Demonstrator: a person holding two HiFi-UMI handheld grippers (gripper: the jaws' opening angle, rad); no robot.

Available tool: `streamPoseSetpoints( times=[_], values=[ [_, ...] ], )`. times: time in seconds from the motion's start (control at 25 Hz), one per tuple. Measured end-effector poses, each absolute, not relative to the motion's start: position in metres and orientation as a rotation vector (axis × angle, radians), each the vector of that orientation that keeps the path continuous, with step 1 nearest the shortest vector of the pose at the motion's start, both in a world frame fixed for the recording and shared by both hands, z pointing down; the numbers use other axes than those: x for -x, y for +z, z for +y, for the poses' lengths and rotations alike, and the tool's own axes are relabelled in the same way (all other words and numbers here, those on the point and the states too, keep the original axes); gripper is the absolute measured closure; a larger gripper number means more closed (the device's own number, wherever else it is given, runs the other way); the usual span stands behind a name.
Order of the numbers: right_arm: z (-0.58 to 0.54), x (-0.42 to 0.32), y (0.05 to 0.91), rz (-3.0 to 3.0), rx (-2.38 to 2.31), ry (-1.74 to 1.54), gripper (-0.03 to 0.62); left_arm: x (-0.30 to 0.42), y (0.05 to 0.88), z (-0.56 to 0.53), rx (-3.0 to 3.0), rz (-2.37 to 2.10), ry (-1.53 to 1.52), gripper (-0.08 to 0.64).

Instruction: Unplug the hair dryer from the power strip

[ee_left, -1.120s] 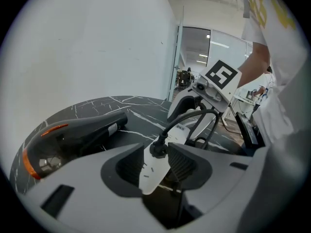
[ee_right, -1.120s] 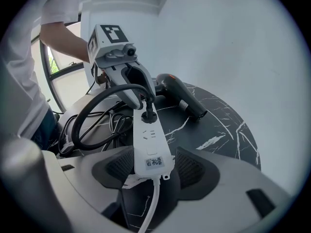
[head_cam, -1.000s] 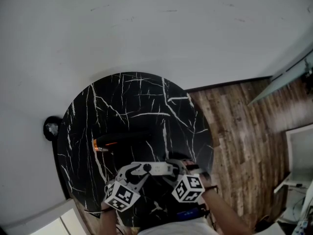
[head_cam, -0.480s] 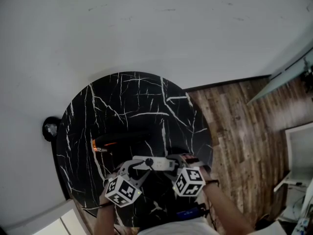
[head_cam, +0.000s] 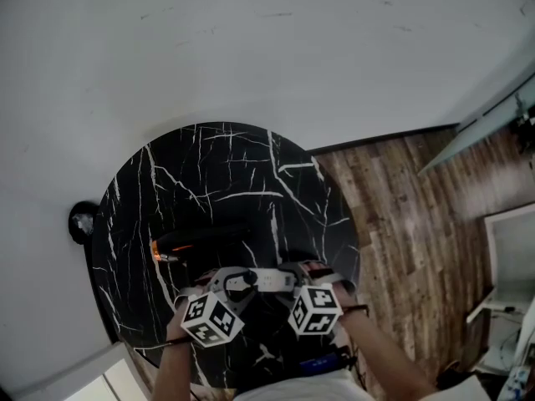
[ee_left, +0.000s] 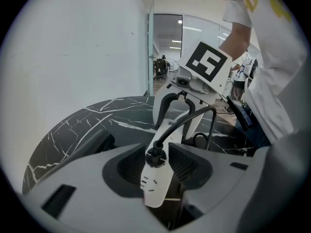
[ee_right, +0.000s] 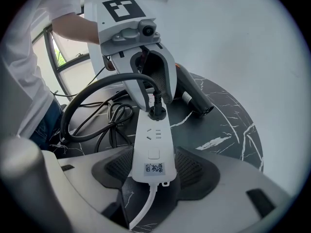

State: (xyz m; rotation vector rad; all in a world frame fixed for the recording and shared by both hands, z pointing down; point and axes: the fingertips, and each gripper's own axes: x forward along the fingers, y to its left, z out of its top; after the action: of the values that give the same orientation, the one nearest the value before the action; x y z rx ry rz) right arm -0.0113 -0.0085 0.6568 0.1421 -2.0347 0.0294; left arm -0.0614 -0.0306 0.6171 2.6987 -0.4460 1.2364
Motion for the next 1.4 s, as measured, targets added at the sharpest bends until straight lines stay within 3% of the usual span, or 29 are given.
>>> streamPoseSetpoints(
  times=[0.32, 0.52, 1.08, 1.4],
  values=[
    [-0.008, 0.014, 0.665, -2.015, -0.127, 0.002, 0.336, 0.057, 0.625, -0.026, -2.631, -0.378, 1.242, 0.419],
    [-0.007, 0.015, 0.667, -2.021, -0.092, 0.041, 0.336, 0.06, 0.624, -0.031, -2.656, -0.348, 1.262, 0.489],
    [-0.006, 0.018, 0.668, -2.044, 0.006, 0.089, 0.334, 0.056, 0.624, -0.028, -2.868, 0.002, 1.322, 0.494],
    [-0.005, 0.018, 0.669, -2.024, 0.017, 0.086, 0.33, 0.056, 0.623, -0.029, -2.817, -0.059, 1.21, 0.497]
  ],
)
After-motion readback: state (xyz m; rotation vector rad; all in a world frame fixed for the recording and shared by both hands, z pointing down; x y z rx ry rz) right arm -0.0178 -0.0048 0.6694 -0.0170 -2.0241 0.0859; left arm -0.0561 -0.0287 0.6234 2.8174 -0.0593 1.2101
